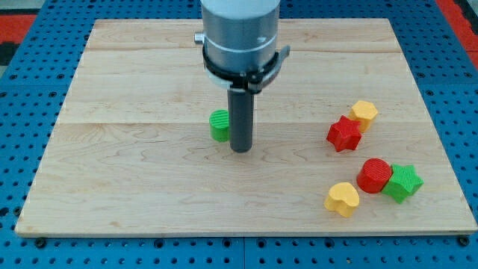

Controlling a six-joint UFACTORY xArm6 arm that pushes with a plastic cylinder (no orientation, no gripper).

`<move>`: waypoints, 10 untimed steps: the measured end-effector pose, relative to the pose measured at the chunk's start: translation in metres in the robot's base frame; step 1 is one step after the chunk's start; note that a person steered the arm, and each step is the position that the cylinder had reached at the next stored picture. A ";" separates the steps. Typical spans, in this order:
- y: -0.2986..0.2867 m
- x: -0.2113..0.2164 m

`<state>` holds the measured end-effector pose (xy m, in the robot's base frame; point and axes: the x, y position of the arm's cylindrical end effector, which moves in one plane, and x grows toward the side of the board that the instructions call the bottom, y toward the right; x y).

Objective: Move the green star towards bottom right of the green circle

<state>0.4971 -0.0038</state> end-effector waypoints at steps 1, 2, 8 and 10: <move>-0.043 -0.021; -0.033 -0.069; 0.316 0.041; 0.265 0.067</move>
<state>0.5639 0.2610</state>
